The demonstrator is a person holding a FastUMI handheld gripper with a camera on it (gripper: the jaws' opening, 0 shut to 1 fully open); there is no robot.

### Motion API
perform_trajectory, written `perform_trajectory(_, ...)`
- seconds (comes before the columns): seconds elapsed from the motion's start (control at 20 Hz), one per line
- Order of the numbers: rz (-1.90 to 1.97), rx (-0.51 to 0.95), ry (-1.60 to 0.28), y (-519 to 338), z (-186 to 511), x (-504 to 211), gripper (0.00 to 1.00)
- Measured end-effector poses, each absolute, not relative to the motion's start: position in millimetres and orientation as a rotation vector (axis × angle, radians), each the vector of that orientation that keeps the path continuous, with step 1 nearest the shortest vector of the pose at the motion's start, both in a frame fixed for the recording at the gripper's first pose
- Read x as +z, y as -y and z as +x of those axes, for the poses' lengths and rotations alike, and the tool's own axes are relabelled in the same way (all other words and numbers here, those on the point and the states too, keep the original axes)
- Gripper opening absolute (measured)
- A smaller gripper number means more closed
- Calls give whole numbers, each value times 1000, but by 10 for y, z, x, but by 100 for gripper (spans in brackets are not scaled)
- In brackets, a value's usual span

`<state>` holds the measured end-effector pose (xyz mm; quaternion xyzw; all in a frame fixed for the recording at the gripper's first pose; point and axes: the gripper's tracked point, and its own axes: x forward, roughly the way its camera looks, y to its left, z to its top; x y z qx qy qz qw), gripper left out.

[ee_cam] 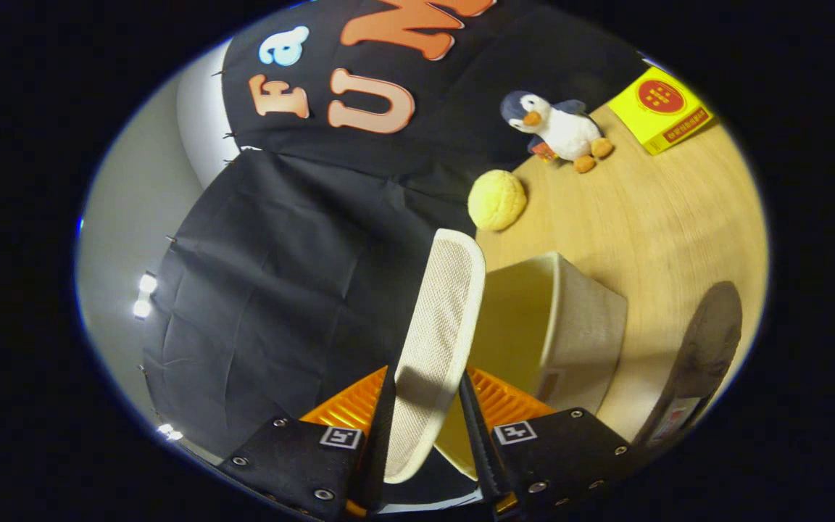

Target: Open the storage box then place both shoes into the box .Put the left shoe in first, then the right shoe, with the right side of both shoes facing outward in a uniform manner.

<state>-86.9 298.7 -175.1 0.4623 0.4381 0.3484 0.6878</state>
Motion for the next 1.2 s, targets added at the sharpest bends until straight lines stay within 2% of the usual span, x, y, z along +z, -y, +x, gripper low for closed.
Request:
perform_trajectory(0.05, 1034, 801, -963, -3055, -854, -1635, 44)
perform_trajectory(0.15, 1025, 833, -935, -3209, -840, -1450, 34)
perform_trajectory(0.3, 1054, 851, -943, -3497, -865, -1307, 29)
perform_trajectory(0.4, 1085, 852, -941, -3653, -869, -1198, 21)
perform_trajectory(0.65, 987, 843, -865, -3975, -837, -1016, 19)
perform_trajectory(1.0, 801, 849, -874, -4826, -681, -870, 19)
perform_trajectory(1.05, 770, 861, -878, -4932, -683, -888, 25)
perform_trajectory(1.2, 704, 892, -854, -5078, -721, -816, 65)
